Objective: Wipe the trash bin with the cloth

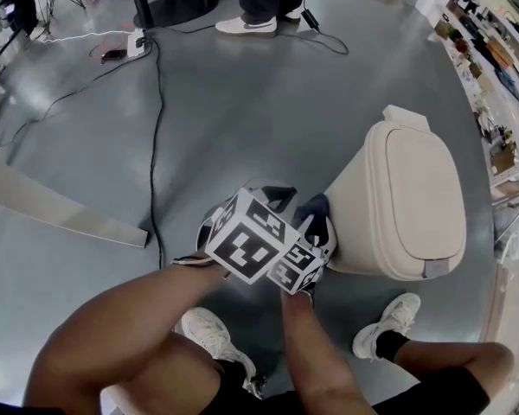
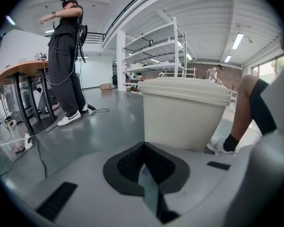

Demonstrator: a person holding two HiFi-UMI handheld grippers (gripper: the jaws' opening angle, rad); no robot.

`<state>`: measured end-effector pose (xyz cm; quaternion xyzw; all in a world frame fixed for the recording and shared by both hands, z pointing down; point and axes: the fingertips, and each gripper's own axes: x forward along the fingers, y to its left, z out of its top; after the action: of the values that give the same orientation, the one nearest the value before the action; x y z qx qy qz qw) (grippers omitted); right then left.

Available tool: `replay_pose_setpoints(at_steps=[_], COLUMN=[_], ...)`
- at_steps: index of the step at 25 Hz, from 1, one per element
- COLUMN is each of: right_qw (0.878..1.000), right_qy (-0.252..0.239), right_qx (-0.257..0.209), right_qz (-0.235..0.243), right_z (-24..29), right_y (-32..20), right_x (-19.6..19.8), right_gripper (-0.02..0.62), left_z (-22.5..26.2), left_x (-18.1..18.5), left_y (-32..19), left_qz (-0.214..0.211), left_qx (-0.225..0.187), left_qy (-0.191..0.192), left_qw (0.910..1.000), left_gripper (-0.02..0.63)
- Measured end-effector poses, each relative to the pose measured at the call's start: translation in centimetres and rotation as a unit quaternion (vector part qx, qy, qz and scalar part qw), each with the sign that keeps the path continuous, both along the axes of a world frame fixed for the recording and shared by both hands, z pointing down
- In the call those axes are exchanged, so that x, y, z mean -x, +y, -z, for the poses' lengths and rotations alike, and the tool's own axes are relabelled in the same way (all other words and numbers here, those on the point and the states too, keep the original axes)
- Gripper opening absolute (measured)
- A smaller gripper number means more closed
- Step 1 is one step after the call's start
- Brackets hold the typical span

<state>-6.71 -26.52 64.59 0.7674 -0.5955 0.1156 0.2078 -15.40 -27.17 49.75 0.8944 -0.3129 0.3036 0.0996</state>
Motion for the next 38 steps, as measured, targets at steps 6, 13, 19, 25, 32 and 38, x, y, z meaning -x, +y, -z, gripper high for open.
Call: replay_pose_setpoints(at_steps=[6, 13, 19, 25, 32, 38], right_qw=[0.999, 0.998, 0.999, 0.999, 0.989, 0.974], right_qy=[0.002, 0.000, -0.005, -0.011, -0.035, -0.030], right_qx=[0.046, 0.061, 0.050, 0.013, -0.064, -0.100], right_qz=[-0.001, 0.000, 0.009, 0.040, 0.127, 0.200], right_z=[-1.8, -3.2, -2.4, 2.9, 12.1, 20.2], right_y=[0.1, -0.2, 0.4, 1.9, 4.7, 8.2], right_x=[0.1, 0.4, 0.4, 1.1, 3.6, 5.1], right_gripper=[0.067, 0.067, 0.067, 0.067, 0.067, 0.067], left_z=[0.2, -0.3, 0.0, 1.5, 4.0, 7.6], left_x=[-0.2, -0.2, -0.8, -0.9, 2.0, 1.1], left_y=[-0.5, -0.5, -0.5, -0.7, 0.2, 1.9], left_qz=[0.003, 0.003, 0.001, 0.003, 0.049, 0.062], left_qx=[0.000, 0.006, 0.002, -0.014, -0.014, -0.034], left_qy=[0.004, 0.002, -0.002, -0.001, 0.018, 0.029], left_qw=[1.0000, 1.0000, 1.0000, 0.9999, 0.9985, 0.9971], left_gripper=[-0.003, -0.003, -0.003, -0.003, -0.003, -0.003])
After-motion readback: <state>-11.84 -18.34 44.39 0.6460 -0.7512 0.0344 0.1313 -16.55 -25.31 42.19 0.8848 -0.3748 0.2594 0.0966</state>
